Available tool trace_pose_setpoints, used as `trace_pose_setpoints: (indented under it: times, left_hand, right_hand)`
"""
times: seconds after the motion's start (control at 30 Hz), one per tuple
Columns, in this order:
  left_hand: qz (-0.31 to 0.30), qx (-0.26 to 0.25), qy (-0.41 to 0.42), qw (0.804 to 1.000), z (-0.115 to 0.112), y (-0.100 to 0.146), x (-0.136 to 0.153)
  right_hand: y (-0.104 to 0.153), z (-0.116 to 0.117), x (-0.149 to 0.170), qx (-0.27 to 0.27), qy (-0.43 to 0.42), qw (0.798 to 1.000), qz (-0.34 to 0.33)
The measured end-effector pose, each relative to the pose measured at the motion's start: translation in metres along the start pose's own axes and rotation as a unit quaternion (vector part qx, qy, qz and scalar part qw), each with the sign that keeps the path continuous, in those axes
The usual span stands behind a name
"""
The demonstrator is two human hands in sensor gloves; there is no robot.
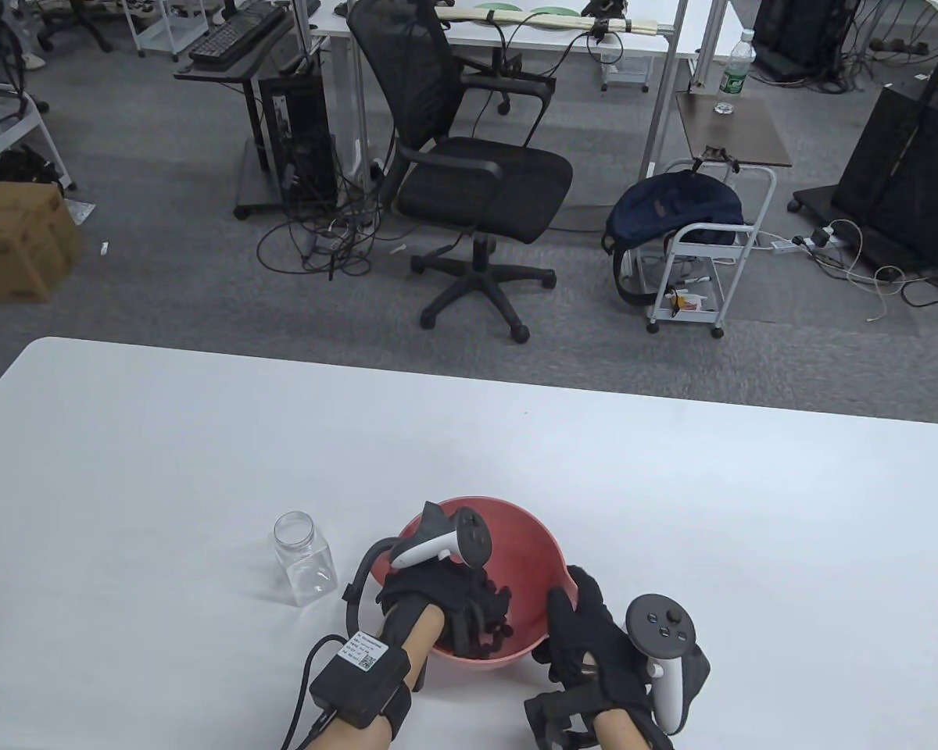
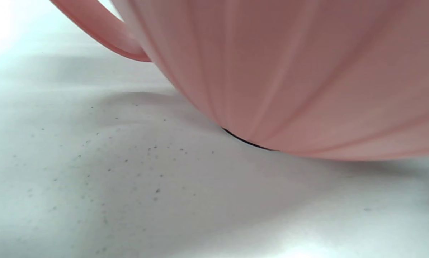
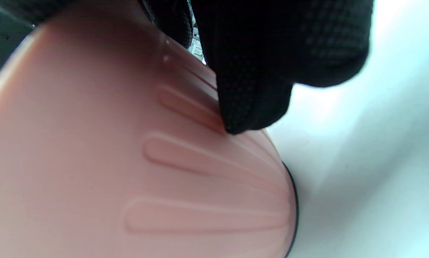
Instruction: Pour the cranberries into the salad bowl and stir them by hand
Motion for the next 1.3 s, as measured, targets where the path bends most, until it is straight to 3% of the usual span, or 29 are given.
trace_pose_setpoints:
  times: [0.2,1.3]
  left_hand:
    - [-0.029,0.034,0.012,0.999,-0.005,-0.002,-0.003]
    - [-0.073,0.014,0.012,0.997,-0.003,-0.002,-0.011]
  right_hand:
    - [0.000,0.000,0.000,0.000,-0.001,1.000,0.000]
    - [0.000,0.000,0.001,0.001,-0.003,1.000,0.000]
Point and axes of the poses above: the tracker on the back of each hand, its own x axis roughly to the little-finger side, its own y axis roughly from the fingertips to the wrist, z = x × y, the point moved 4 cm from there along -y, roughly from the wrist to the fingertips, and after that the axes turned 14 degrees about z, right-handed, at the moved point
